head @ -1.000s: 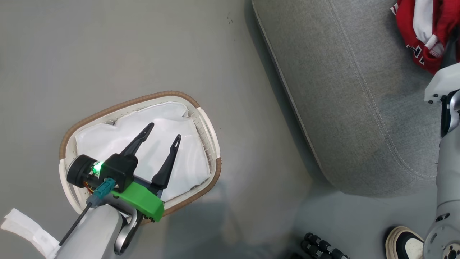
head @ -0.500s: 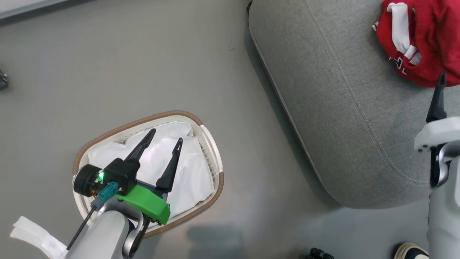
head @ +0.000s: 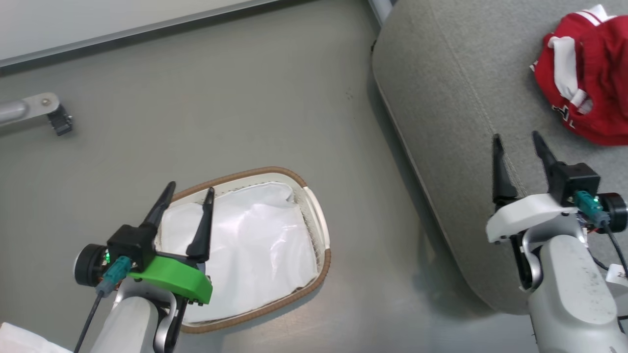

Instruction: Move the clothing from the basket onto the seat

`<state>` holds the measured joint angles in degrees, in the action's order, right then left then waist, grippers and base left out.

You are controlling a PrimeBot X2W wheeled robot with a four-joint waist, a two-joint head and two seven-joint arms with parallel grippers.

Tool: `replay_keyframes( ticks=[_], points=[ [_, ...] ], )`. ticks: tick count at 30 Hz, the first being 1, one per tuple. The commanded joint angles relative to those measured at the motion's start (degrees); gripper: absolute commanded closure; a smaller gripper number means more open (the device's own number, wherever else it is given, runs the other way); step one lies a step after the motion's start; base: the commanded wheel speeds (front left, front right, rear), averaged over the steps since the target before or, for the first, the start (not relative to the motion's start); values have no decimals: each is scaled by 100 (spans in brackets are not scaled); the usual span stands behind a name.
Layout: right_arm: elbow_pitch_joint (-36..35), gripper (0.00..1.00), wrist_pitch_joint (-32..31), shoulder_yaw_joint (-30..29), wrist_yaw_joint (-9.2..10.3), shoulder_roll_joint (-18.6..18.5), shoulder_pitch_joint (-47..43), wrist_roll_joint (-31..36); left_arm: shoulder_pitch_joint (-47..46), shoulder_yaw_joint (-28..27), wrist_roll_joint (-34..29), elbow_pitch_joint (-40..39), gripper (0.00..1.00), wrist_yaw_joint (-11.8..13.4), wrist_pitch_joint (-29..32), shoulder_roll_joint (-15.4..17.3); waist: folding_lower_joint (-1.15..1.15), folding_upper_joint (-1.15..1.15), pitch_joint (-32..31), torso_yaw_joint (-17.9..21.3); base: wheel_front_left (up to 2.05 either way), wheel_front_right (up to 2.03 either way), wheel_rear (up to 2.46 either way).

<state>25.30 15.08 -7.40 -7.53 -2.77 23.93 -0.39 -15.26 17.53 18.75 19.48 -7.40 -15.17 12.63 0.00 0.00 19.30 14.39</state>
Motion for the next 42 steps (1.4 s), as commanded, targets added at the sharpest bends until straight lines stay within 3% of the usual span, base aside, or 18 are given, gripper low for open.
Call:
replay_keyframes(
  ticks=[1, 9, 17, 31, 42],
  points=[
    [15, 0, 12, 151, 8, -27, -16, -82, 113, -143, -29, 35, 0, -15, 4, -57, 0, 0, -179, -266, 0, 0, 0],
    [104, 0, 12, 1044, 8, -26, 296, -452, 142, -1010, -223, 215, 0, -16, 4, -352, 0, 0, -292, -788, 0, 0, 0],
    [95, 0, 12, 1394, 8, -27, 338, -700, 174, -1609, -288, 324, 0, -16, 4, -606, 0, 0, -449, -1172, 0, 0, 0],
    [110, 0, 12, 1388, 8, -29, -410, -822, 630, -1990, -254, 329, 0, -16, 5, -794, 0, 0, -971, -1274, 0, 0, 0],
    [138, 0, 12, 1295, 8, -27, -917, -891, 1145, -1916, -249, 386, 0, -16, 5, -892, 0, 0, -1466, -1285, 0, 0, 0]
  ],
)
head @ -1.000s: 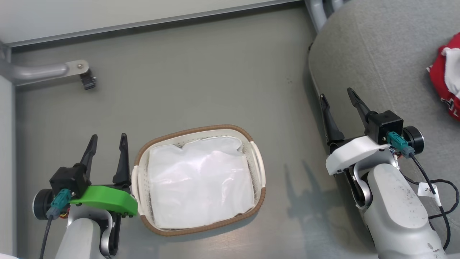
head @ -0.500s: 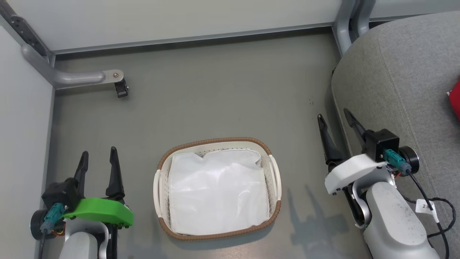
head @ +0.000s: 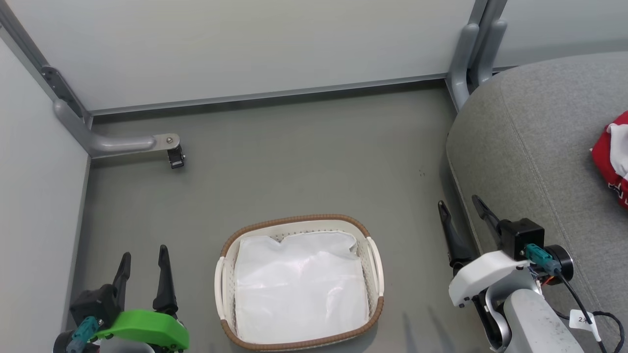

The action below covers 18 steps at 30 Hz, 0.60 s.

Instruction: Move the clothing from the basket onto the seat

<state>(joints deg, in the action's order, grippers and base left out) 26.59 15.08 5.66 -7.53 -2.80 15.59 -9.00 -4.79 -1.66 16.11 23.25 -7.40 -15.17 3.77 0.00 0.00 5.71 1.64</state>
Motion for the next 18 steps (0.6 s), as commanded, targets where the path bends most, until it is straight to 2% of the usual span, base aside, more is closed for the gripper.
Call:
replay_keyframes(
  ticks=[1, 7, 8, 12, 18],
  points=[
    [7, 0, 12, -14, 8, -25, -107, -35, 127, 11, 19, 14, 0, -16, 5, -12, 0, 0, -134, -12, 0, 0, 0],
    [6, 0, 12, 13, 8, -25, -170, -29, 235, 128, 69, 11, 0, -16, 5, -34, 0, 0, -212, -13, 0, 0, 0],
    [10, 100, -1, 20, 0, 5, -97, -11, 126, 143, 73, 20, 100, 0, 0, -44, 0, 0, -212, -13, 0, 0, 0],
    [188, 100, -10, 29, 0, 37, -227, -12, 178, 170, 96, 210, 100, 1, 4, -98, 0, 0, -215, -13, 0, 0, 0],
    [95, 100, -209, -99, 0, 33, -257, -689, 136, 98, 707, 129, 100, 0, 196, -96, 0, 0, -231, -20, 0, 0, 0]
  ],
)
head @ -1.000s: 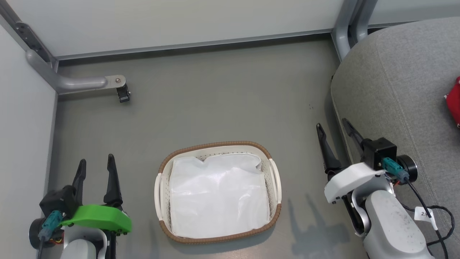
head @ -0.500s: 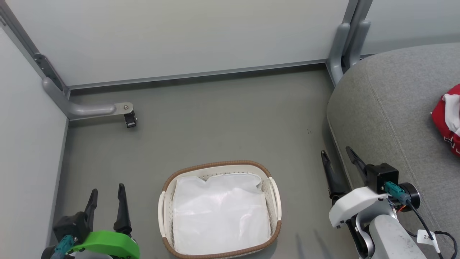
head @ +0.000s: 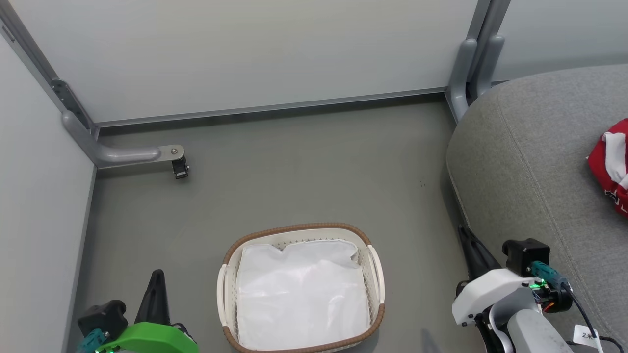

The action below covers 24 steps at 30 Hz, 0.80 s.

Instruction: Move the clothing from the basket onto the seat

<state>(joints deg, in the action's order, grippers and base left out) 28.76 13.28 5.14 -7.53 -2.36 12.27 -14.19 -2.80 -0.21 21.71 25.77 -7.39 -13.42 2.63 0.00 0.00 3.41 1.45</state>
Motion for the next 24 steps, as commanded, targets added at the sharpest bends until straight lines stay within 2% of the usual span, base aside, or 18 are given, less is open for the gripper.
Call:
replay_keyframes(
  ticks=[1, 24],
  points=[
    [-141, 100, -53, -60, 0, -11, 64, -269, -66, -54, 236, -138, 100, -1, 47, 18, 0, 0, -3, -2, 0, 0, 0],
    [-564, 100, -604, -374, 2, -27, -150, -2490, -158, -220, 2243, -464, 100, -4, 612, 23, 0, 0, -65, -29, 0, 0, 0]
  ],
)
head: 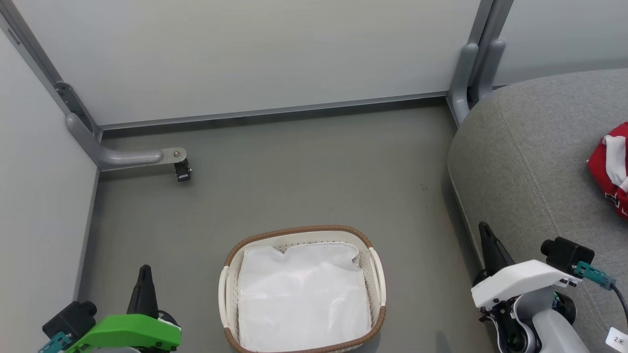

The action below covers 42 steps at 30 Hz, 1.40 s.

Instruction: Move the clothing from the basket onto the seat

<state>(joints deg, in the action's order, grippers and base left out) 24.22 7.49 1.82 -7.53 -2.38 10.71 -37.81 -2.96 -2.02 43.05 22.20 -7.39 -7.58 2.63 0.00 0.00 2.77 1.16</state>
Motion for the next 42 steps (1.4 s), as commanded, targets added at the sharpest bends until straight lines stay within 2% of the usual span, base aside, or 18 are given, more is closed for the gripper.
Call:
replay_keyframes(
  ticks=[1, 25, 42],
  points=[
    [-126, 100, -51, -56, 2, -25, -1, -221, -148, -48, 197, -120, 100, -4, 53, 24, 0, 0, -4, -2, 0, 0, 0],
    [-442, 100, -511, -324, 3, -38, -151, -2000, -227, -189, 1801, -363, 100, -8, 516, 29, 0, 0, -68, -31, 0, 0, 0],
    [-623, 100, -784, -482, 4, -46, -257, -3031, -280, -276, 2740, -508, 100, -10, 791, 32, 0, 0, -114, -51, 0, 0, 0]
  ],
)
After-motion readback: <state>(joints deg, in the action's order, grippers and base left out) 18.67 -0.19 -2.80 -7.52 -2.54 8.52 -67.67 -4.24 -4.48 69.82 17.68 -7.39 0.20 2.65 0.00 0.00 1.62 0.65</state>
